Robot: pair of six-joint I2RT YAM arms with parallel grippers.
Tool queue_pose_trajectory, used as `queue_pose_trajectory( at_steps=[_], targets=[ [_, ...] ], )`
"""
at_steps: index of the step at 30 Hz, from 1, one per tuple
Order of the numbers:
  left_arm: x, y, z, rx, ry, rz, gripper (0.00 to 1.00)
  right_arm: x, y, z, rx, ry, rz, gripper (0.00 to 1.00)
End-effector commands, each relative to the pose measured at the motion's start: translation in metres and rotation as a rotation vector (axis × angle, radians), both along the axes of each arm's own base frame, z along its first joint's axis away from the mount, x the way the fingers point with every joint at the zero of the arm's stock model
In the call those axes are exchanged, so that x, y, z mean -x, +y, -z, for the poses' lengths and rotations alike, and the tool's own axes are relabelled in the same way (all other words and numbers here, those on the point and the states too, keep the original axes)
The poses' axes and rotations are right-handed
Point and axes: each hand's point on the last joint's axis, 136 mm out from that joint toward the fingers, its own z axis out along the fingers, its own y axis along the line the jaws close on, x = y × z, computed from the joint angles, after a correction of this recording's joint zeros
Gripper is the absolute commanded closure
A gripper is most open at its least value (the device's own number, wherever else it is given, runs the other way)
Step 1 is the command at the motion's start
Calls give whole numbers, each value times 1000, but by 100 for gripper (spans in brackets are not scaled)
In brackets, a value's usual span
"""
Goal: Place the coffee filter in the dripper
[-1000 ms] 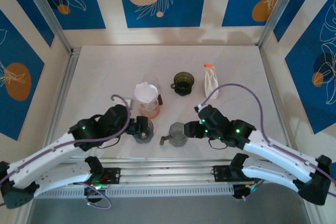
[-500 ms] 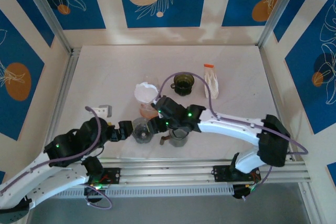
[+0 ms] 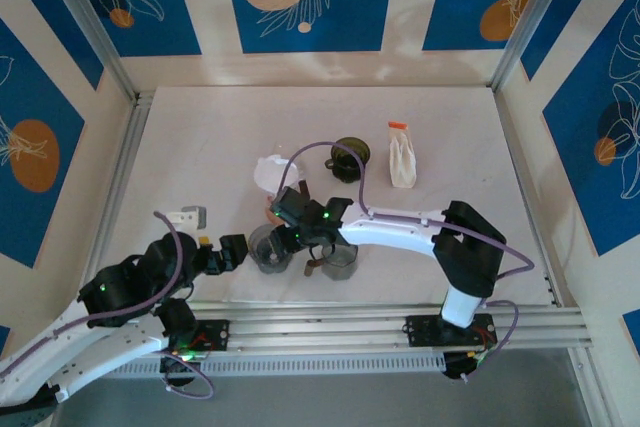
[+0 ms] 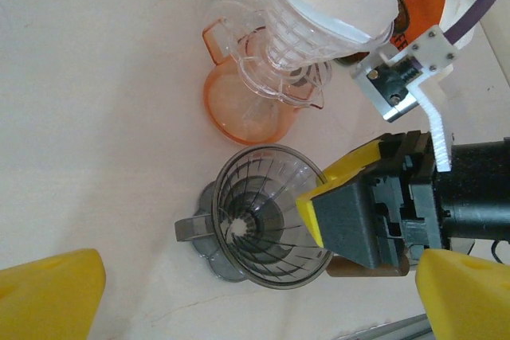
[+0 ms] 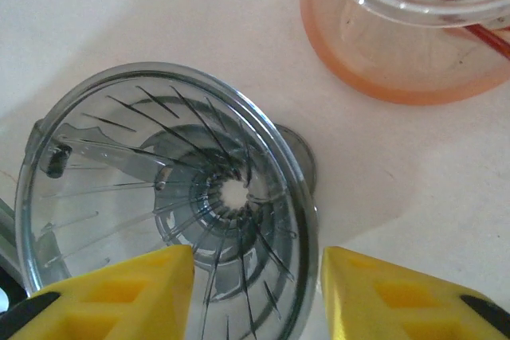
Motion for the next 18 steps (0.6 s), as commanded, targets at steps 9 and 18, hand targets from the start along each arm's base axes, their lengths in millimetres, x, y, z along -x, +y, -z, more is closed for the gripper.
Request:
queue_pose_trajectory(
  at_steps=[9,18],
  targets=[
    [-2,4,-13,29,-39,-20,0,4,14,-1,9,-15,-2,78],
    [-3,6,-17,35,-46,-28,0,15,5,-23,-67,-50,23,94]
  ],
)
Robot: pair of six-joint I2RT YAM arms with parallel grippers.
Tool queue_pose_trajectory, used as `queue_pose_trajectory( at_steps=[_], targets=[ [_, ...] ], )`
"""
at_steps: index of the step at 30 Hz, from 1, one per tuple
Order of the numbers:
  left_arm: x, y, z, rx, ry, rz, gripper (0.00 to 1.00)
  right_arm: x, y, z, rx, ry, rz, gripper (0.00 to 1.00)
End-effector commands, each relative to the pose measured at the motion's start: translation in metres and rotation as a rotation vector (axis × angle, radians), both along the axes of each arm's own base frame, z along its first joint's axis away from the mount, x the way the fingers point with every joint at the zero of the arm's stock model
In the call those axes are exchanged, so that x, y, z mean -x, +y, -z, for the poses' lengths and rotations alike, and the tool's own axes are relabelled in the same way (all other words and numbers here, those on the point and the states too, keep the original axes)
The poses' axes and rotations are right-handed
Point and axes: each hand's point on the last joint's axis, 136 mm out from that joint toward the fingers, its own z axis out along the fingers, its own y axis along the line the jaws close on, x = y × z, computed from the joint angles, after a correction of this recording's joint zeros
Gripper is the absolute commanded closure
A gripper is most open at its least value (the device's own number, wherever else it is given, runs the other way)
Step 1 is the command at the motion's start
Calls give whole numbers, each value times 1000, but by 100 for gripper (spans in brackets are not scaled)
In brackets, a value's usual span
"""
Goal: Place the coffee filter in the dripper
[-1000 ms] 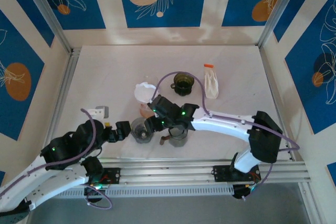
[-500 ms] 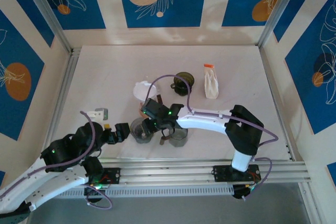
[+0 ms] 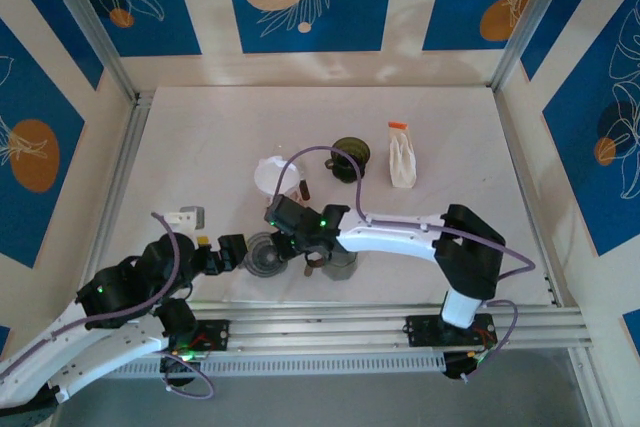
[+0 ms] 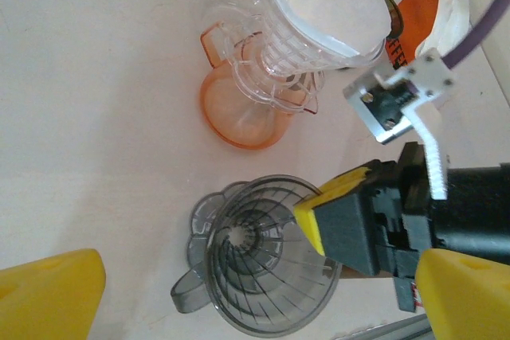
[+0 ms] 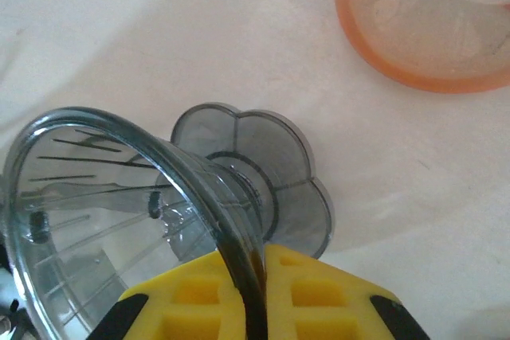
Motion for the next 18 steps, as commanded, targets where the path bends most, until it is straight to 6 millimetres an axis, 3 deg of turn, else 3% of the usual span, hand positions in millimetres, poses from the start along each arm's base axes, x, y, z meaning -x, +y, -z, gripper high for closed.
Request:
queue_pose_trajectory(
  at_steps=[1,9,13,18],
  targets=[
    [-3,5,-15,25,-38,-28,0,3,-1,-23,-65,-32,14,95],
    [-5,13,-28,49,-86,-61,0,25,-10,-89,-204,-53,-14,98],
    [-7,12,-32,84,-121,-65,0,35,-43,-119,-193,-43,17,98],
    [-13,-7,-19,85,-96,-26,0,46,-103,-121,-93,50,110,98]
  ],
)
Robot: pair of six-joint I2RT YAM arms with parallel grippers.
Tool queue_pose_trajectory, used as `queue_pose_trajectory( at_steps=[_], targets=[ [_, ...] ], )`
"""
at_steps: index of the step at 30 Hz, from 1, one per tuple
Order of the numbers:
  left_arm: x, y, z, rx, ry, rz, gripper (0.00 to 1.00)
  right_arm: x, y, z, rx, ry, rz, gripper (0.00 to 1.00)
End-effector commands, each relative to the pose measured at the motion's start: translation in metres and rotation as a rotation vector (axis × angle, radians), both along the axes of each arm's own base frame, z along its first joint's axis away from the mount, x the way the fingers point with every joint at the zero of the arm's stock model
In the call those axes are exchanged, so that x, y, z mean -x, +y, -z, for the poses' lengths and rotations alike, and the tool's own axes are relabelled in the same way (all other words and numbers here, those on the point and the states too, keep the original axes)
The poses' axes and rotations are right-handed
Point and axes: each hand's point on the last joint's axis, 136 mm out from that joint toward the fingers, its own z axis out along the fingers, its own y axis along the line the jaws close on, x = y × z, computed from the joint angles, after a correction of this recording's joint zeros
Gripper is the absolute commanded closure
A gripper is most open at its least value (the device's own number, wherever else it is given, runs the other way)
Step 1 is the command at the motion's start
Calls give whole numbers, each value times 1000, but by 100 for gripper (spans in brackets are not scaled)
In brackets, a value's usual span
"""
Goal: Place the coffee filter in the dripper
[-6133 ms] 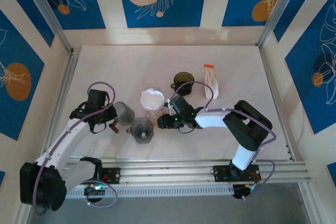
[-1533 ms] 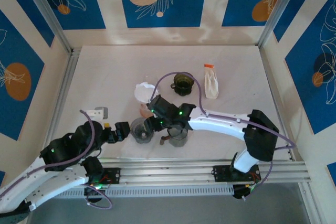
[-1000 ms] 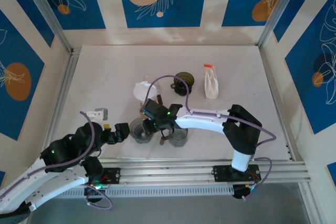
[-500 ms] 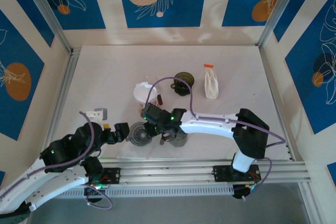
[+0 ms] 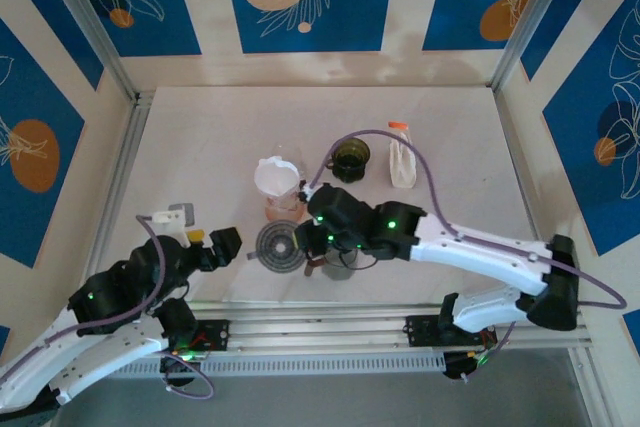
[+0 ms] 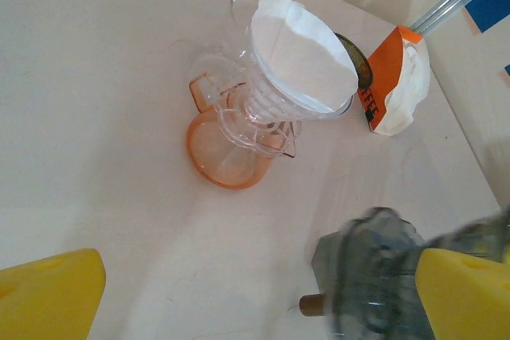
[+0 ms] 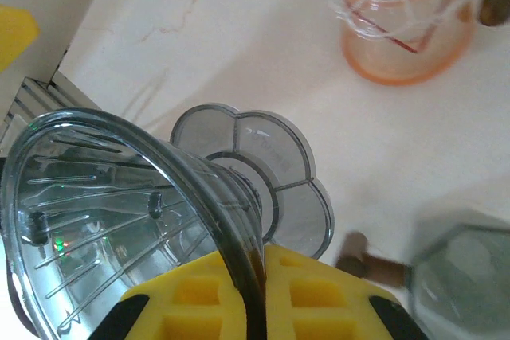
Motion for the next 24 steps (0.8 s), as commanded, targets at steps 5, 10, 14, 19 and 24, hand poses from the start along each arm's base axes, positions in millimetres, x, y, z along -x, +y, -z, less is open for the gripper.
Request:
queue_pose_trajectory(
  at_steps=[5,10,14,19,24],
  targets=[
    [-9,-19,9,-5,2,30,0,11,-86,15,133,209,151,98],
    [-10,-18,12,-7,0,26,0,2,-101,21,116,258,186,98],
    [-9,-18,15,-10,6,29,0,-7,-106,35,106,302,206,98],
    [-9,-19,18,-13,13,30,0,-16,-107,42,103,295,213,98],
    [-9,-18,20,-17,16,26,0,-18,-107,46,85,303,211,97]
  ],
)
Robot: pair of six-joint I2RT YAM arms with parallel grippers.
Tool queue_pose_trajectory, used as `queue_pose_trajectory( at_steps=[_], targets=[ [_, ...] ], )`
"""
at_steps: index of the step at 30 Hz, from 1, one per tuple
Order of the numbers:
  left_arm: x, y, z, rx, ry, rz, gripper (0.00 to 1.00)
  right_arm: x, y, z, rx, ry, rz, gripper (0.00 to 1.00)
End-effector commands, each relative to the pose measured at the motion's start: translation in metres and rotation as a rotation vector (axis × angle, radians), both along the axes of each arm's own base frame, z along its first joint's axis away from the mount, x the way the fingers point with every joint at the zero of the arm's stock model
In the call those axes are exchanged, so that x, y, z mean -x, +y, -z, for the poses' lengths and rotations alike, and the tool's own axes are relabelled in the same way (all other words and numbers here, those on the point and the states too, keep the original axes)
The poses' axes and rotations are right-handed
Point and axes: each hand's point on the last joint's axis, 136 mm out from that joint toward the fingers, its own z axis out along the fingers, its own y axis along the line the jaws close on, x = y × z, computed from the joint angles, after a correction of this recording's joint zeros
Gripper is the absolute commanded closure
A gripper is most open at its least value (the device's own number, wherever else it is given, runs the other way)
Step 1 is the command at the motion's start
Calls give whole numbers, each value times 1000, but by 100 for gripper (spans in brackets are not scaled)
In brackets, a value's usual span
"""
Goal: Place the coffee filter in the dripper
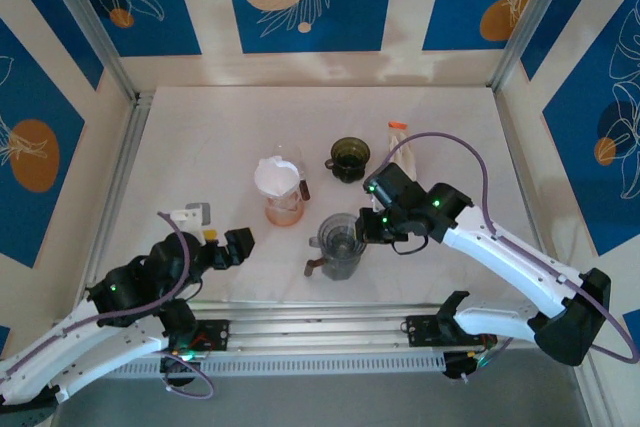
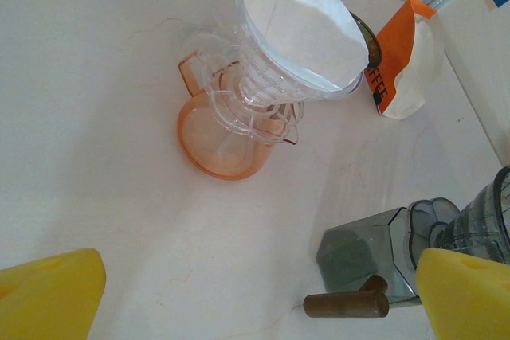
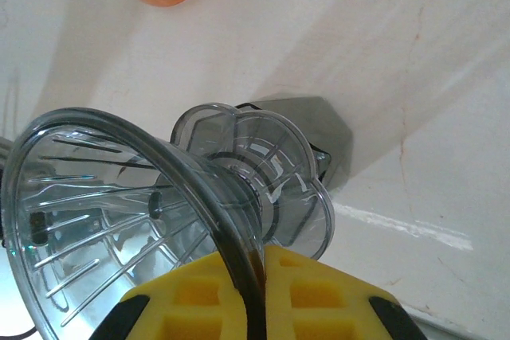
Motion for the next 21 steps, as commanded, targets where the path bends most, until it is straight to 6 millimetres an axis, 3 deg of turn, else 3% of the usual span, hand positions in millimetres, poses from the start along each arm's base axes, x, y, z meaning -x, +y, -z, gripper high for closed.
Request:
queue_pose_trajectory(
  at_steps=[1,14,21],
  targets=[
    [-1,0,-1,7,-12,0,0,3,7,2,-48,11,-35,98],
    [-2,-2,-1,3,-10,6,0,-1,1,14,-31,33,-12,96],
    [-2,-3,1,-3,-6,9,0,2,1,19,-28,58,-3,90]
  ],
)
